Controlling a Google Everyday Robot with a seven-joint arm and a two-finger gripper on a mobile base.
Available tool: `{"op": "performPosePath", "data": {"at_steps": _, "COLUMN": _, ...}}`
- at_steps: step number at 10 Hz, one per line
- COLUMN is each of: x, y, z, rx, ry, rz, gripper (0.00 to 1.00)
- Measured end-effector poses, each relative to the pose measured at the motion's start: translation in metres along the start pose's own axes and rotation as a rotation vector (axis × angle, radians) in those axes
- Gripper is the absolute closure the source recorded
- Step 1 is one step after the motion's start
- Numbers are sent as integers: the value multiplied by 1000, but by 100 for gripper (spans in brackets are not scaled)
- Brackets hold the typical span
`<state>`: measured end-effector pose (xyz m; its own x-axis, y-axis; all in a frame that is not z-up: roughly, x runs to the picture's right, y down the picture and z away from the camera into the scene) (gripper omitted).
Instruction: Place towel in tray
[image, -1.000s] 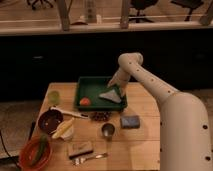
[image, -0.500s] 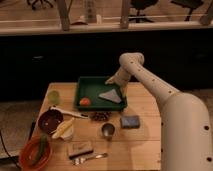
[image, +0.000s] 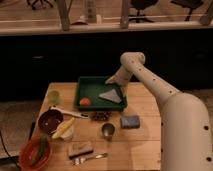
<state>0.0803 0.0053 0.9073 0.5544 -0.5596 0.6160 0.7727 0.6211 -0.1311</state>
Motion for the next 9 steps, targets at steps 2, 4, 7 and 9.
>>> {"op": "performPosePath", "data": {"at_steps": 2, "x": 0, "y": 0, "z": 0, "rx": 1, "ry": -9, "rz": -12, "gripper": 20}}
{"op": "performPosePath", "data": {"at_steps": 4, "x": 0, "y": -1, "z": 0, "rx": 0, "ry": -10, "rz": -14, "gripper": 20}}
{"op": "performPosePath", "data": {"at_steps": 7, "x": 0, "y": 0, "z": 1, "rx": -1, "ry": -11, "rz": -14, "gripper": 20}}
{"op": "performPosePath", "data": {"at_steps": 9, "x": 0, "y": 0, "z": 1, "rx": -1, "ry": -11, "rz": -14, "gripper": 20}}
